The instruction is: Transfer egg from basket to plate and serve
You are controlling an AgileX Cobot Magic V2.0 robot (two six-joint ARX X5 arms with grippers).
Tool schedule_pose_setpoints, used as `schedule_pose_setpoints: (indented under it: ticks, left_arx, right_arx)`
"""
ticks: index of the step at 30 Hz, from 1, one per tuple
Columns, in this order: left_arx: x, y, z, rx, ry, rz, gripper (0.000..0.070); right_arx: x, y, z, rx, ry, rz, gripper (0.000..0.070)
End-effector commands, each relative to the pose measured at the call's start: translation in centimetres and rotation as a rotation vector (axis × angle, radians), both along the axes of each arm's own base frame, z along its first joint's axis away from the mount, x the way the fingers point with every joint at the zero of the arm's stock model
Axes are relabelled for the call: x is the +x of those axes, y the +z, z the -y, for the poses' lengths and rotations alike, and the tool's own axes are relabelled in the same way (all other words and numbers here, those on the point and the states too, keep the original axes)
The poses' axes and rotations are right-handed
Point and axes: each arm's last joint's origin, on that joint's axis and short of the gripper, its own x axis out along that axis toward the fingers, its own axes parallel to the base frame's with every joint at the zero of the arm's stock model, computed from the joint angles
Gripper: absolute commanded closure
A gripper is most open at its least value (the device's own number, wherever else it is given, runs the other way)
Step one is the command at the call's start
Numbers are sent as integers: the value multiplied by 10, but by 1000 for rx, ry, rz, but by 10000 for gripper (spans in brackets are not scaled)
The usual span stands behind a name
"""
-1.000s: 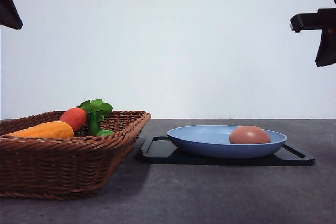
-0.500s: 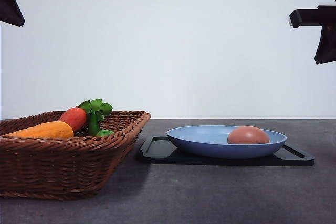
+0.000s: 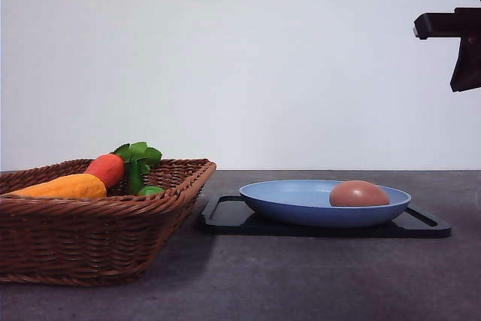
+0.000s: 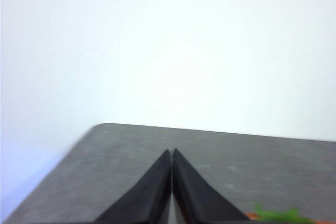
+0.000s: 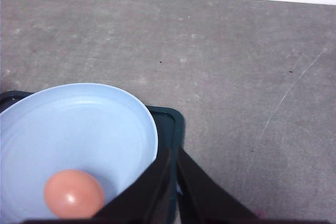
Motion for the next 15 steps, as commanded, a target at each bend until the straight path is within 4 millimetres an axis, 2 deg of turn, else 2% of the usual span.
schedule_pose_setpoints:
  ticks: [1,10,15]
  left_arx:
    - [1,-11,-3,10,38,9,700]
    - [10,-92,-9,-17,105,-93,700]
    - [11,-119,-10,-56,113,-119,700]
  right_arx:
    - [1,3,-1,18,-2,13,700]
    - [1,3,-1,18,-2,12,700]
    - [1,3,-1,18,-2,13,700]
